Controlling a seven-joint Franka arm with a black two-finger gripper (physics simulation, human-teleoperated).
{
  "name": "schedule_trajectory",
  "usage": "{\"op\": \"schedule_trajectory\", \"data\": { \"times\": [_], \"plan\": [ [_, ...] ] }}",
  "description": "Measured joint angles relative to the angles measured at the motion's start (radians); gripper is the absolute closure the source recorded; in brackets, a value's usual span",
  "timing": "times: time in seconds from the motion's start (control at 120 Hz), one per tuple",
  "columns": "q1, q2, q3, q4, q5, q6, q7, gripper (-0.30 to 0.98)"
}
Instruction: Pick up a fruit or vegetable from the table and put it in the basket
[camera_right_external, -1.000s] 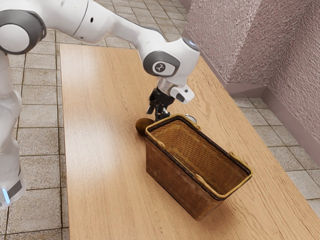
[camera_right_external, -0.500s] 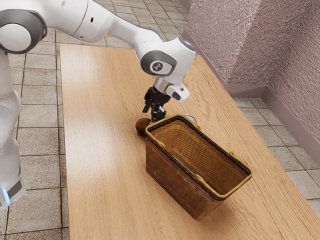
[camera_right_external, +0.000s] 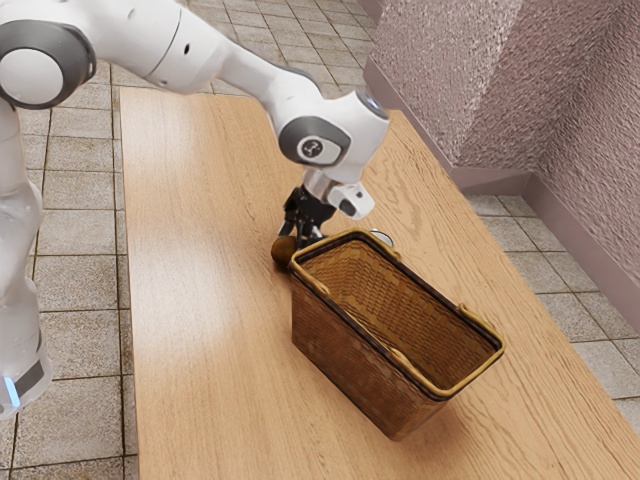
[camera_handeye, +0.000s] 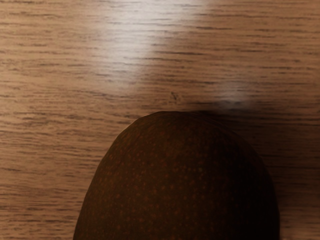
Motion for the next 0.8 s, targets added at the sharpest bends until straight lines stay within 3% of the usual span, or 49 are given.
{"op": "schedule_trajectory", "data": {
  "times": [0.35, 0.525, 0.8],
  "plan": [
    [-0.007, 0.009, 0.003, -0.006, 0.000, 0.019, 0.000, 0.00],
    [-0.013, 0.020, 0.015, -0.017, -0.023, 0.026, -0.003, 0.30],
    [-0.009, -0.038, 0.011, -0.015, -0.013, 0.033, -0.006, 0.40]
  ]
}}
